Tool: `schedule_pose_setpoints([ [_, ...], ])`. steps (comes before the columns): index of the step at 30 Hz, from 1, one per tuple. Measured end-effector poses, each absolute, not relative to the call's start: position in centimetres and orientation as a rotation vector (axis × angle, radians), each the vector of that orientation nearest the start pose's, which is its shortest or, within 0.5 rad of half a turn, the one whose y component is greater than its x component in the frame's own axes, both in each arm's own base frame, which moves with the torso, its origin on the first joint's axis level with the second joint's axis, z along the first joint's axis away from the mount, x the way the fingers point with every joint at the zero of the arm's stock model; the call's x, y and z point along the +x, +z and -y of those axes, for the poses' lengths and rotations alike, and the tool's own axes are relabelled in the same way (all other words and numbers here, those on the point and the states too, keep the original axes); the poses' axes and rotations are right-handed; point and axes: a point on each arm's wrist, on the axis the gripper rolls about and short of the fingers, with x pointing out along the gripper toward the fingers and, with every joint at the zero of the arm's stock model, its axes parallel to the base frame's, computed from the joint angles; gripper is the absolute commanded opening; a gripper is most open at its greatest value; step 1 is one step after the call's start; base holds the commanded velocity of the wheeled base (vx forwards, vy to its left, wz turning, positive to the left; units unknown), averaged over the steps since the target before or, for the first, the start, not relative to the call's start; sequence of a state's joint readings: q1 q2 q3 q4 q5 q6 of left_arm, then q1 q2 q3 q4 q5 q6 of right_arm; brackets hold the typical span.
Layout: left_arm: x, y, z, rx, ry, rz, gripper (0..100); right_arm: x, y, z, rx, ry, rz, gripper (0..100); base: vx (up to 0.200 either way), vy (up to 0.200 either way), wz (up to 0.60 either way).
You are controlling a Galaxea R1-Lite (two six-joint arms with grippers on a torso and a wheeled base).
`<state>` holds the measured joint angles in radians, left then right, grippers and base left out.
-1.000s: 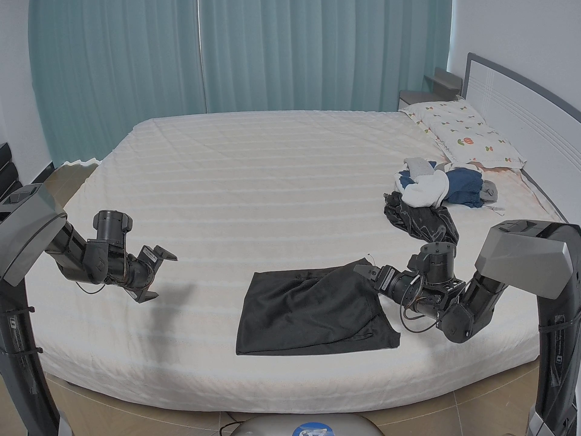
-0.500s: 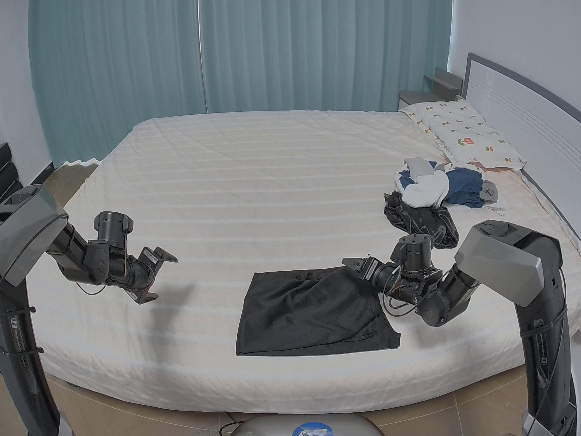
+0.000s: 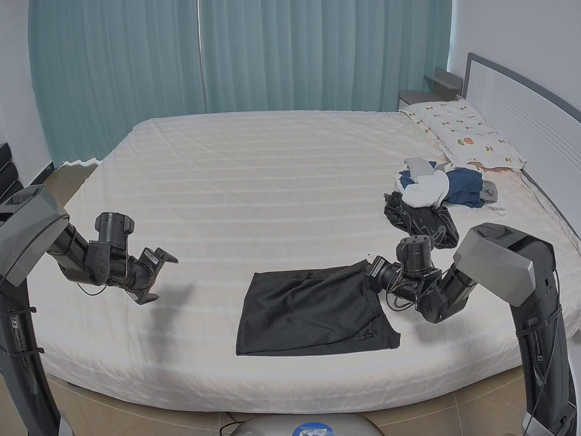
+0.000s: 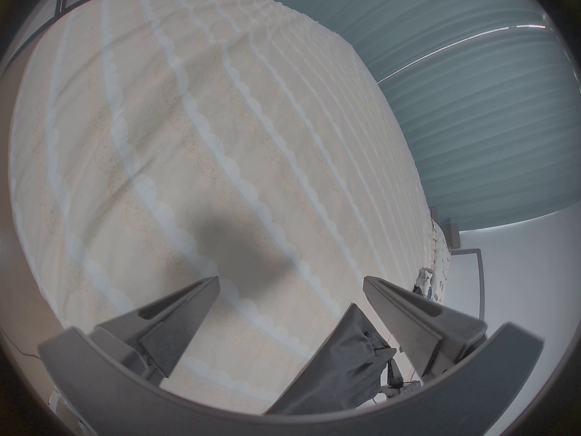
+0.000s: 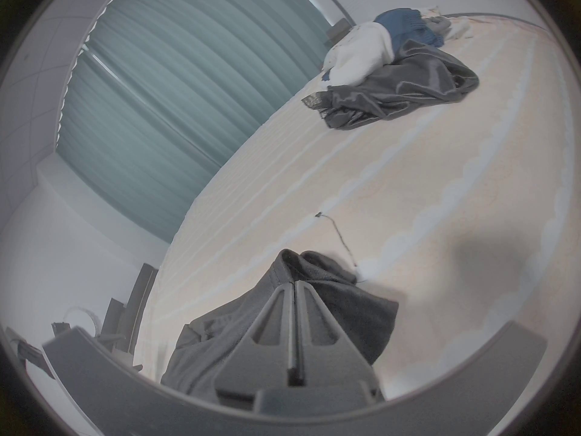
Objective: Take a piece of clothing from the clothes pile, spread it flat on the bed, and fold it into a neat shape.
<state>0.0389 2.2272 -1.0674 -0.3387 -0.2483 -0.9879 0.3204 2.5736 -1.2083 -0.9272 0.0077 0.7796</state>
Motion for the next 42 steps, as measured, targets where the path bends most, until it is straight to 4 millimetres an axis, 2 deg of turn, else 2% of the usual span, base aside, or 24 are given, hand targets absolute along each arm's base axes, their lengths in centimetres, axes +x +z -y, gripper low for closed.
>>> schedule_pose_setpoints([
  [12, 39.1, 3.3, -1.0, -1.045, 0.224, -0.852, 100, 41.8, -2.7, -12.3, 0.731, 0.09, -0.564, 0, 0.0, 0.0, 0.0],
  [13, 39.1, 3.3, -1.0, -1.045, 0.224, -0.853, 100, 41.7, -2.7, -12.2, 0.732, 0.091, -0.565, 100, 0.0, 0.0, 0.0],
  [18, 39.1, 3.3, -1.0, -1.045, 0.225, -0.853, 100, 41.1, -2.8, -12.0, 0.731, 0.103, -0.591, 100, 0.0, 0.0, 0.0],
  [24, 39.1, 3.3, -1.0, -1.044, 0.224, -0.853, 100, 40.2, -1.9, -11.6, 0.736, 0.132, -0.571, 100, 0.0, 0.0, 0.0],
  [28, 39.1, 3.3, -1.0, -1.044, 0.224, -0.853, 100, 38.4, -1.7, -11.3, 0.731, 0.182, -0.616, 100, 0.0, 0.0, 0.0],
  [33, 39.1, 3.3, -1.0, -1.045, 0.224, -0.852, 100, 35.9, -1.4, -10.9, 0.671, 0.329, -0.633, 100, 0.0, 0.0, 0.0],
  [37, 39.1, 3.3, -1.0, -1.044, 0.224, -0.853, 100, 34.6, -1.8, -10.8, 0.63, 0.396, -0.649, 100, 0.0, 0.0, 0.0],
  [42, 39.1, 3.3, -1.0, -1.044, 0.223, -0.851, 100, 34.5, -2.6, -11.7, 0.614, 0.421, -0.674, 100, 0.0, 0.0, 0.0],
])
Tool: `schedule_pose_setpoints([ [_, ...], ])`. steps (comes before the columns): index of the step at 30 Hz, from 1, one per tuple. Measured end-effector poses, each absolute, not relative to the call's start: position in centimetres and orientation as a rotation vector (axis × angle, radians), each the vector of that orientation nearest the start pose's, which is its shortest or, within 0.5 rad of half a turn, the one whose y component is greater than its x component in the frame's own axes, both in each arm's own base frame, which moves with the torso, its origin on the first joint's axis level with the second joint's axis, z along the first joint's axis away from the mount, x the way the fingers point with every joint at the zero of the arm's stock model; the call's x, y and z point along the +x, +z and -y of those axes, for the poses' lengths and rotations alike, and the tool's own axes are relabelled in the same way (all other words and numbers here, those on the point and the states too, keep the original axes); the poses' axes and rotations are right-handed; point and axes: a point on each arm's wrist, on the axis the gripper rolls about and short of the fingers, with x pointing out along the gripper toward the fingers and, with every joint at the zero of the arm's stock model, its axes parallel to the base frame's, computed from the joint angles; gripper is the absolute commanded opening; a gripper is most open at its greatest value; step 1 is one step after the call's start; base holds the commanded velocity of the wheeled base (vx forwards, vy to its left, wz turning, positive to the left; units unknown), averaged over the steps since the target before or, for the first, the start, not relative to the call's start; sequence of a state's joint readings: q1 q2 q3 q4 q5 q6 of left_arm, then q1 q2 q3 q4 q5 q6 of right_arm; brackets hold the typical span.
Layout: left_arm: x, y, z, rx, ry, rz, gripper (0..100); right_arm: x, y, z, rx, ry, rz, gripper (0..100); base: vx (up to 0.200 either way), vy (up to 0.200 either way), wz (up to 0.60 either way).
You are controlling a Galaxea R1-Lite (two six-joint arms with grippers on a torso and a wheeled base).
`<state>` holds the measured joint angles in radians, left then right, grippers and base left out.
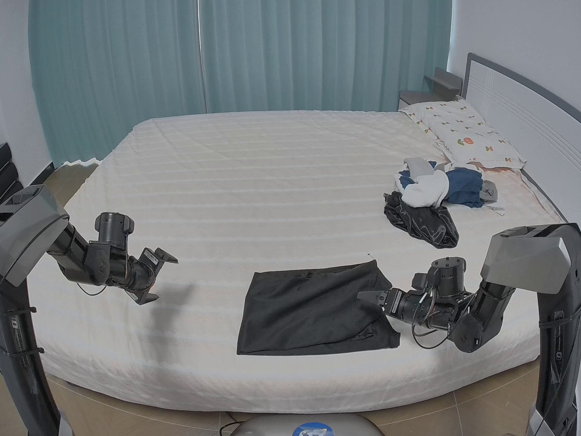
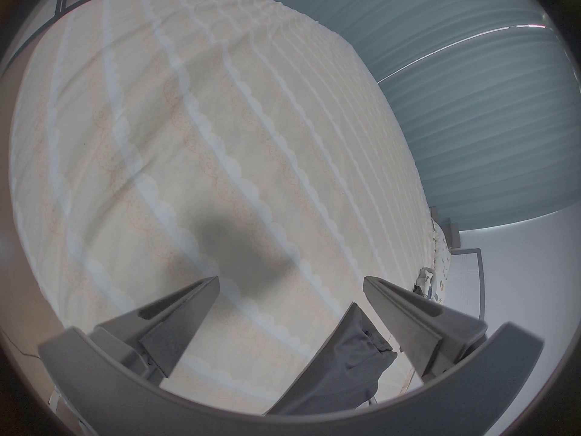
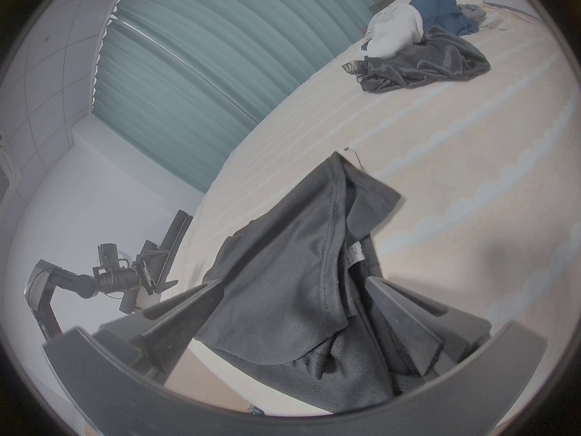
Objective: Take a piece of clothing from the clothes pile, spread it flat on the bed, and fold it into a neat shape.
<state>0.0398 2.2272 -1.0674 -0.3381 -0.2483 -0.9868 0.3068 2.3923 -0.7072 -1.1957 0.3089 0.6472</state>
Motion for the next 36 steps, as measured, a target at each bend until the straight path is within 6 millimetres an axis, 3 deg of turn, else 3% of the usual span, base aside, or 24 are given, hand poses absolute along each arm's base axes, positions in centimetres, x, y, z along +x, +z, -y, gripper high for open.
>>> schedule_pose_setpoints([
  [1, 39.1, 3.3, -1.0, -1.044, 0.223, -0.851, 100, 34.6, -2.7, -11.7, 0.613, 0.423, -0.678, 0, 0.0, 0.0, 0.0],
  [9, 39.1, 3.3, -1.0, -1.043, 0.222, -0.851, 100, 35.1, -3.5, -11.9, 0.611, 0.428, -0.685, 0, 0.0, 0.0, 0.0],
  [15, 39.1, 3.3, -1.0, -1.044, 0.222, -0.851, 100, 34.4, -3.9, -11.7, 0.593, 0.42, -0.708, 0, 0.0, 0.0, 0.0],
  [27, 39.1, 3.3, -1.0, -1.046, 0.224, -0.851, 100, 31.3, -1.1, -10.2, 0.59, 0.404, -0.724, 0, 0.0, 0.0, 0.0],
  [36, 39.1, 3.3, -1.0, -1.046, 0.224, -0.851, 100, 29.8, -1.1, -8.9, 0.538, 0.366, -0.8, 0, 0.0, 0.0, 0.0],
])
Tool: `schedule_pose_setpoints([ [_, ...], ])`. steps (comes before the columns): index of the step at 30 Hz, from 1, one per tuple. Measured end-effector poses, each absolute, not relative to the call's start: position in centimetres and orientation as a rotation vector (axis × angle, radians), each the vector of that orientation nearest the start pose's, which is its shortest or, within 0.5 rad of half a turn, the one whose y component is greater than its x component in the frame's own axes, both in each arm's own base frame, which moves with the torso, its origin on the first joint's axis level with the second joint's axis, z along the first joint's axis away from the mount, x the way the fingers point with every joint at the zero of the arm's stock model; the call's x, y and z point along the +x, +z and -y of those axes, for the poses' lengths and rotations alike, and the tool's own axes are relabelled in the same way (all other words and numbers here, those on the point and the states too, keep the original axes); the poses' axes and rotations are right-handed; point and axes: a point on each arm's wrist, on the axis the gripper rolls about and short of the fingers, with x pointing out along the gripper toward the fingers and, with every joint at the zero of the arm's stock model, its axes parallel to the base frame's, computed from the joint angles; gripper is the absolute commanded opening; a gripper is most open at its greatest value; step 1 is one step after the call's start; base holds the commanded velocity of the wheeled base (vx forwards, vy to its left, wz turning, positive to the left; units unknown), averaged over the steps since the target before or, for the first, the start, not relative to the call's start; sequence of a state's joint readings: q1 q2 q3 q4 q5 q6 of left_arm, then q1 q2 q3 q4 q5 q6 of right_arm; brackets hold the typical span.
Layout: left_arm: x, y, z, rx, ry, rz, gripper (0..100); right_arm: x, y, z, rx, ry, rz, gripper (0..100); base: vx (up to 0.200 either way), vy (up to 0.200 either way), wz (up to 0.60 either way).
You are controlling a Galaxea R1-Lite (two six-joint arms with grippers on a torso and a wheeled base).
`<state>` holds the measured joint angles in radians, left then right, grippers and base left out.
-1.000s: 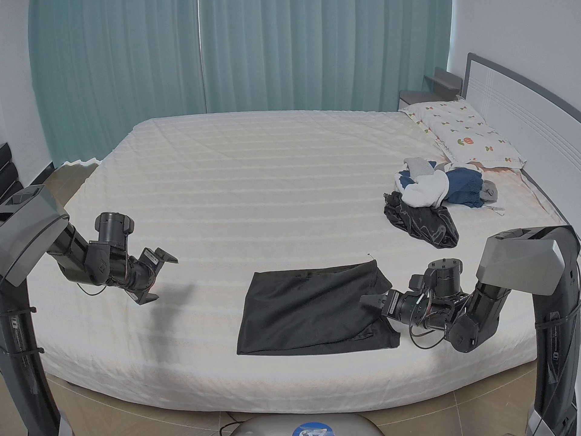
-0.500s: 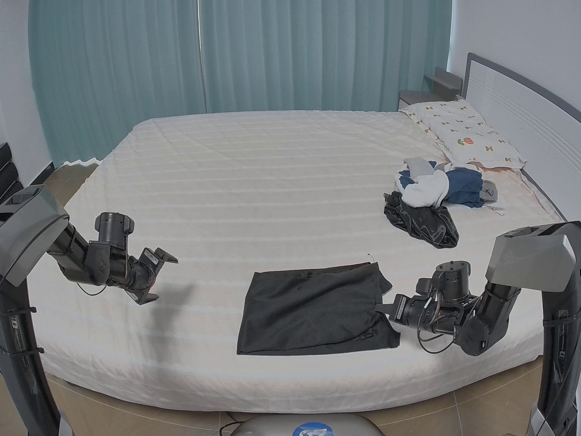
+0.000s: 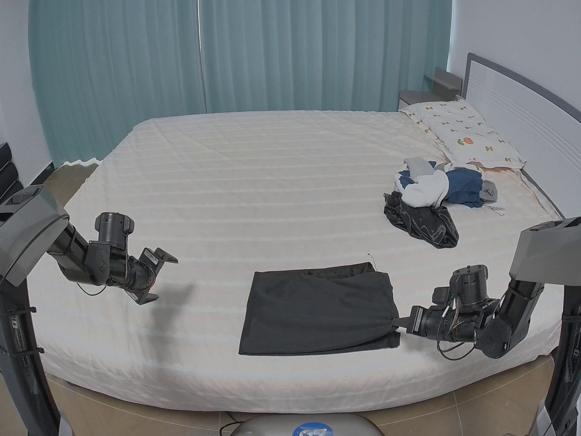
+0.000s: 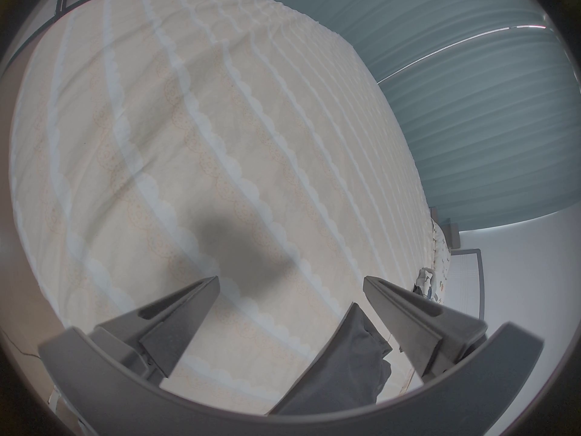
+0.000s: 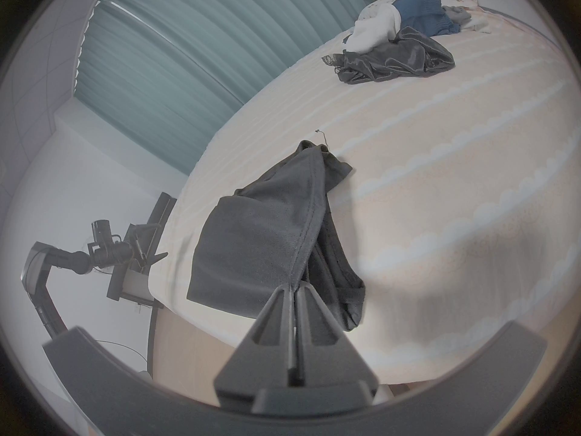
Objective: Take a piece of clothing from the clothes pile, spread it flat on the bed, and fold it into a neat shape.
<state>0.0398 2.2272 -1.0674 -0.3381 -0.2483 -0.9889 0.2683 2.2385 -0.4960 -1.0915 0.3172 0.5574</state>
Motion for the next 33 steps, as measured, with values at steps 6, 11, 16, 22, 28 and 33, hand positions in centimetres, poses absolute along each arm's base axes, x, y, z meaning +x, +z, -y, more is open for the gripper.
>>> schedule_pose_setpoints([
  [6, 39.2, 3.3, -1.0, -1.046, 0.223, -0.851, 100, 29.8, -1.6, -8.7, 0.523, 0.358, -0.819, 0, 0.0, 0.0, 0.0],
  [11, 39.1, 3.3, -1.0, -1.046, 0.224, -0.851, 100, 29.9, -2.4, -8.9, 0.5, 0.359, -0.832, 100, 0.0, 0.0, 0.0],
  [16, 39.1, 3.3, -1.0, -1.046, 0.225, -0.852, 100, 31.2, -2.2, -8.6, 0.512, 0.353, -0.785, 100, 0.16, 0.0, 0.0],
  [22, 39.1, 3.3, -1.0, -1.044, 0.224, -0.854, 100, 34.0, -1.1, -8.6, 0.585, 0.34, -0.7, 100, 0.167, 0.0, 0.0],
  [28, 39.1, 3.3, -1.0, -1.043, 0.225, -0.854, 100, 36.7, -1.8, -9.4, 0.616, 0.341, -0.678, 100, 0.0, 0.0, 0.0],
  [33, 39.0, 3.2, -1.0, -1.037, 0.223, -0.856, 100, 37.9, -3.1, -10.2, 0.619, 0.345, -0.698, 0, 0.0, 0.0, 0.0],
])
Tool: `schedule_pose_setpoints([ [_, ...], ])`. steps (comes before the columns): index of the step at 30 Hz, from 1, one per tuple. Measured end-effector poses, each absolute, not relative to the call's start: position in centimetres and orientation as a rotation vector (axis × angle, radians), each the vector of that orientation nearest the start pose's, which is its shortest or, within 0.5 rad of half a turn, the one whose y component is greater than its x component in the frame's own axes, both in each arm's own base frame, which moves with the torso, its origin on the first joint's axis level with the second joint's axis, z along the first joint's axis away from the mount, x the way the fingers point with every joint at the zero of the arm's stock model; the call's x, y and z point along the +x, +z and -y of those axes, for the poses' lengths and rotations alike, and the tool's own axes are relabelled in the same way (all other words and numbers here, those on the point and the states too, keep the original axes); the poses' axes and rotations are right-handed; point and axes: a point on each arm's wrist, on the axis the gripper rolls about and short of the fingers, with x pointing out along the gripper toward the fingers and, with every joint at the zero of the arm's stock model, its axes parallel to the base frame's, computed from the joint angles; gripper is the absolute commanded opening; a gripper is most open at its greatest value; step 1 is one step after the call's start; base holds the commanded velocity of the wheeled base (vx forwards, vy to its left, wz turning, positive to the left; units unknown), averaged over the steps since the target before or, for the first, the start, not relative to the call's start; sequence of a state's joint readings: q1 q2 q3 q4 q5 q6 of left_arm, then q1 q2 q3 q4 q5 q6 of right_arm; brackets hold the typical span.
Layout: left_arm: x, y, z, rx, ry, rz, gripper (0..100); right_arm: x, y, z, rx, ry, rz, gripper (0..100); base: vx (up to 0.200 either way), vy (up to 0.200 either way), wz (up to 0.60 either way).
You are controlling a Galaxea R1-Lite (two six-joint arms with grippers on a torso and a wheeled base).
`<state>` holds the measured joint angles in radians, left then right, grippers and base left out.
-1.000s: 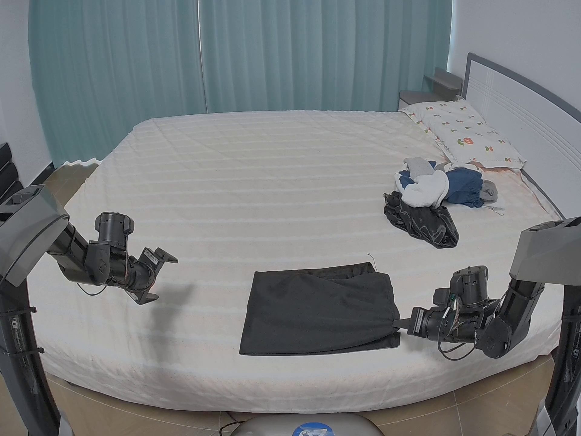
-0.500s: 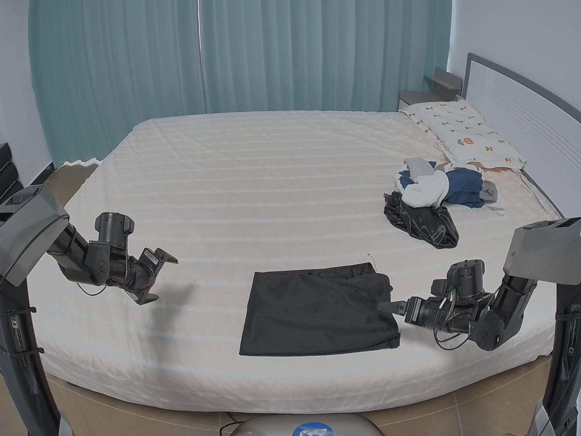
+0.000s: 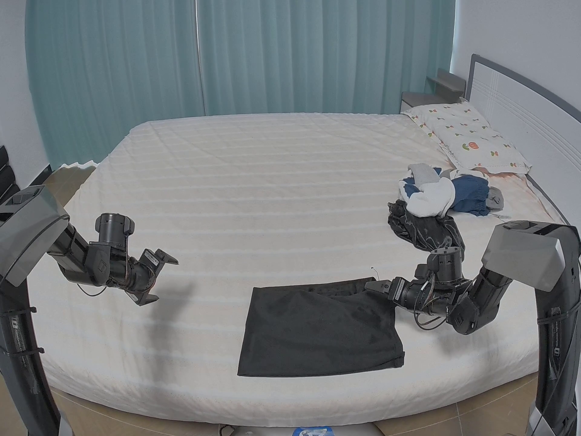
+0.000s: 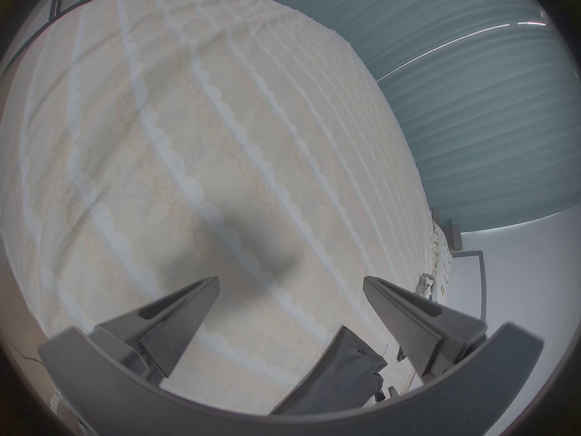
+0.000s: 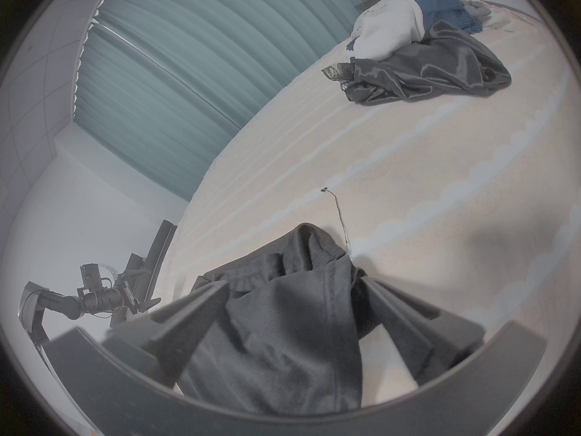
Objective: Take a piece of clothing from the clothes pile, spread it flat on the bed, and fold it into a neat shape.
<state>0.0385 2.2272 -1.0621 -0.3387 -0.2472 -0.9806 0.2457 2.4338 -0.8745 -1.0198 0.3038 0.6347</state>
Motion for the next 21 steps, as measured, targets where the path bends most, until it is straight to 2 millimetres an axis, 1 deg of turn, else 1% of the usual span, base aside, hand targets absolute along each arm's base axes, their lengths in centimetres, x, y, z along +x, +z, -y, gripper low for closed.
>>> schedule_pose_setpoints([
  [4, 39.0, 3.2, -0.9, -1.036, 0.222, -0.857, 100, 38.1, -3.7, -10.4, 0.619, 0.344, -0.707, 0, 0.0, 0.0, 0.0],
  [8, 39.0, 3.2, -0.9, -1.036, 0.222, -0.857, 100, 38.2, -3.8, -10.2, 0.627, 0.339, -0.701, 0, 0.0, 0.0, 0.0],
  [12, 39.0, 3.2, -0.9, -1.036, 0.222, -0.857, 100, 38.5, -3.2, -9.7, 0.685, 0.319, -0.68, 0, 0.0, 0.0, 0.0],
  [16, 39.0, 3.2, -0.9, -1.037, 0.223, -0.857, 100, 39.0, -2.3, -9.3, 0.72, 0.313, -0.621, 0, 0.0, 0.0, 0.0],
  [21, 39.0, 3.2, -0.9, -1.039, 0.224, -0.856, 100, 39.2, -2.1, -8.9, 0.723, 0.292, -0.6, 0, 0.0, 0.0, 0.0],
])
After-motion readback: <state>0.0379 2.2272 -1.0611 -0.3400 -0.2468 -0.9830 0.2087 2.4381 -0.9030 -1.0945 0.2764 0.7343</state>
